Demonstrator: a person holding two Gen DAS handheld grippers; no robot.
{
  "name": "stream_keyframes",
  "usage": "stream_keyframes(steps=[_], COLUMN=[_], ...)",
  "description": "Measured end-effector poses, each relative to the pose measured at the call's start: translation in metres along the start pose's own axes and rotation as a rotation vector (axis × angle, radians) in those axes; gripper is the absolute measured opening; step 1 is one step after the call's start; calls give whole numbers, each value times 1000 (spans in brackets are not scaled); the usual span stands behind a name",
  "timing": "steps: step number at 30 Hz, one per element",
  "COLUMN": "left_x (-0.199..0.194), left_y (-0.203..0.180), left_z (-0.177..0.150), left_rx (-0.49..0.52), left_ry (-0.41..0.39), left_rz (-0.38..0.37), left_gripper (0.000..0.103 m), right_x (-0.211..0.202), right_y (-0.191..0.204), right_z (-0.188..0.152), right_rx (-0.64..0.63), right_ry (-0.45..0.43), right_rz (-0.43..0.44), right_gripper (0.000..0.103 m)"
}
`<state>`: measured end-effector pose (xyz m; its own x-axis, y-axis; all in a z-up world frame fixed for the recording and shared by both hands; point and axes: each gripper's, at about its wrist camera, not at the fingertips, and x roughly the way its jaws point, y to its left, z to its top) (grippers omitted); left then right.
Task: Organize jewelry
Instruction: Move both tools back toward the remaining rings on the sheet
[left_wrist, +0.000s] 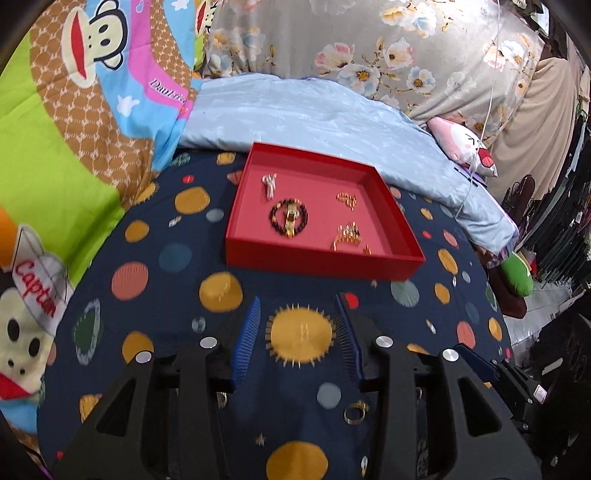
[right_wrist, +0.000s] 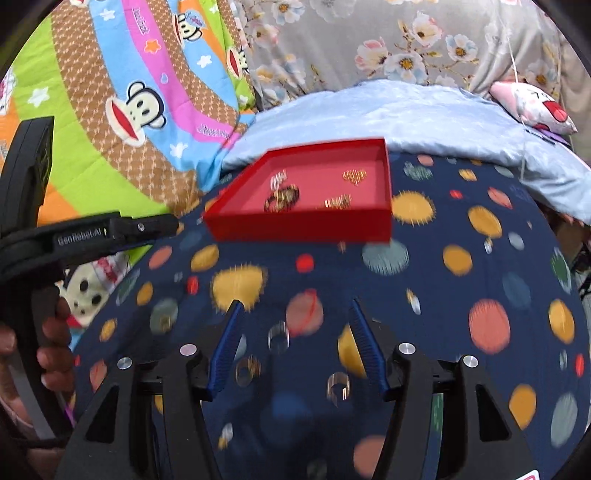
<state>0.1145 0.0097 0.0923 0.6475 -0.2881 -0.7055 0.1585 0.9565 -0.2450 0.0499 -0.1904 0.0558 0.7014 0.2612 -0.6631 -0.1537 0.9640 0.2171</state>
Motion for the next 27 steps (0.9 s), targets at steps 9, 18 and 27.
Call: stream_keyframes(steps=[9, 18, 27], left_x=[-5, 6, 30], left_y=[-2, -26, -54], left_z=[-49, -82, -89], left_rx=[1, 36, 104], left_ry=[77, 139, 163], left_rz=[-14, -77, -83], left_gripper=[46, 49, 48], right_x=[-8, -12, -17], right_y=[-14, -22, -33], right_z=[-54, -68, -69], right_rx=[58, 65, 96], right_ry=[86, 94, 77], right_rz=[-39, -76, -95], right_gripper=[58, 58, 58])
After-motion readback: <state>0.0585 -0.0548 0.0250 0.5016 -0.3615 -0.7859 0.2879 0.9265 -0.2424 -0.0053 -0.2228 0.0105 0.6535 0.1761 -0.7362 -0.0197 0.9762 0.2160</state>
